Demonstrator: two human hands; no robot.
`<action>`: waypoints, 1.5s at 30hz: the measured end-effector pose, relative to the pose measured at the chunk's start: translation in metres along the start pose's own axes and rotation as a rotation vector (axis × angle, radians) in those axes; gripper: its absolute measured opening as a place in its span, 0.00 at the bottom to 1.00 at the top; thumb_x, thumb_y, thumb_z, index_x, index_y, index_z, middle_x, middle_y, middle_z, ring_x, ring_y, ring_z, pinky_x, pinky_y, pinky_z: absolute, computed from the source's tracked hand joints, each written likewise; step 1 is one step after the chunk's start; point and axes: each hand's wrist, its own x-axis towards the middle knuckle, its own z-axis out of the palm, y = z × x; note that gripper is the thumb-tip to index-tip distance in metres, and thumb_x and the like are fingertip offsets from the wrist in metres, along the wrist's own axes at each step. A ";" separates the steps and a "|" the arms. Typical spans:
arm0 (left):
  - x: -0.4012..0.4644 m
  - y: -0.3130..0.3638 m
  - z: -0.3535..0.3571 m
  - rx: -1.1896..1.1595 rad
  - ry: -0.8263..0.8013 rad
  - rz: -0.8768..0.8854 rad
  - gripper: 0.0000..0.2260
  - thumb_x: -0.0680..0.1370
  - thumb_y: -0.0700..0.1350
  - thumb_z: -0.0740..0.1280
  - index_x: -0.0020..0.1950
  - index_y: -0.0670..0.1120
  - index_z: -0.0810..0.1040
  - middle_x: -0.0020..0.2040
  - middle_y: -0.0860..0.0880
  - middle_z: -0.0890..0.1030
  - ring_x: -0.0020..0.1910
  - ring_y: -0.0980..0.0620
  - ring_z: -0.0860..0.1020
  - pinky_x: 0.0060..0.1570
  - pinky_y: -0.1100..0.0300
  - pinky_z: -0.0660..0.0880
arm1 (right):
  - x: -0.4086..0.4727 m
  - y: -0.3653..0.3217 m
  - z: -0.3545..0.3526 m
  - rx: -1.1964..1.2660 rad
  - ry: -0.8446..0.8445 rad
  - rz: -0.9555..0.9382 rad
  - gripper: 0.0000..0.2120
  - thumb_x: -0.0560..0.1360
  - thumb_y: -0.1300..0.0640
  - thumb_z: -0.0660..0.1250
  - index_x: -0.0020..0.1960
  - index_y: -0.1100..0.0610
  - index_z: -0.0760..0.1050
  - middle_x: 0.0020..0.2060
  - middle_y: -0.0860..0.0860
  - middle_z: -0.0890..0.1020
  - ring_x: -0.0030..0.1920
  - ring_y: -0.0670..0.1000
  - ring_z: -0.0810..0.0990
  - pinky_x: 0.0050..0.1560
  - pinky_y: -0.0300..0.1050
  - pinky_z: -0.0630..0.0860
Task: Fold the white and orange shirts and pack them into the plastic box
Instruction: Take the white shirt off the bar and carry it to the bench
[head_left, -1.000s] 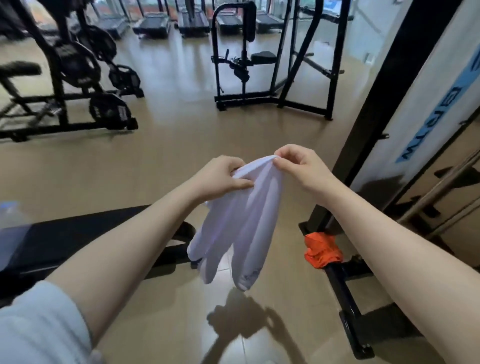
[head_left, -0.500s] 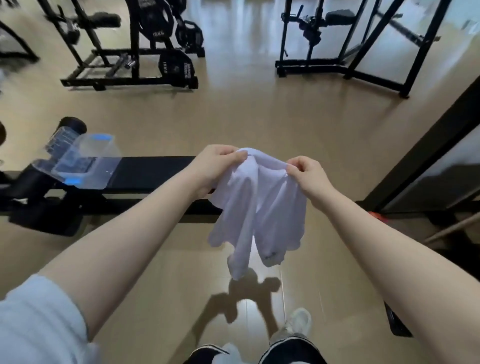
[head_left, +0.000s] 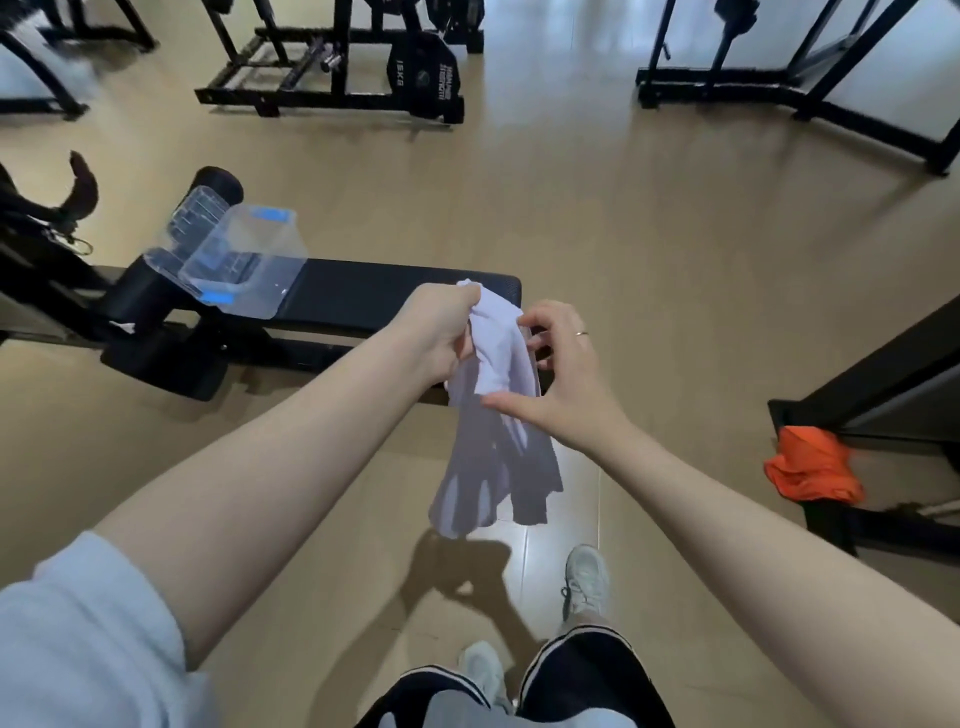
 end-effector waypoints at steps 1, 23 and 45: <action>0.007 0.001 0.000 -0.023 0.034 -0.007 0.11 0.79 0.35 0.58 0.37 0.43 0.71 0.36 0.47 0.73 0.36 0.53 0.74 0.42 0.61 0.73 | 0.004 0.006 0.004 -0.036 -0.009 -0.009 0.31 0.59 0.42 0.74 0.57 0.50 0.66 0.54 0.36 0.65 0.48 0.36 0.71 0.46 0.35 0.72; 0.148 0.001 0.067 0.491 0.126 0.283 0.10 0.76 0.46 0.65 0.45 0.39 0.77 0.38 0.43 0.79 0.35 0.53 0.72 0.39 0.56 0.68 | 0.252 0.071 -0.079 0.689 -0.259 0.490 0.09 0.78 0.61 0.60 0.40 0.59 0.74 0.30 0.50 0.77 0.31 0.46 0.75 0.38 0.35 0.75; 0.291 0.192 0.019 0.737 -0.264 0.316 0.08 0.74 0.41 0.65 0.43 0.50 0.83 0.40 0.53 0.81 0.41 0.59 0.76 0.43 0.66 0.70 | 0.442 0.141 -0.052 0.556 -0.843 0.315 0.29 0.68 0.69 0.64 0.68 0.55 0.67 0.55 0.48 0.78 0.54 0.45 0.78 0.54 0.35 0.75</action>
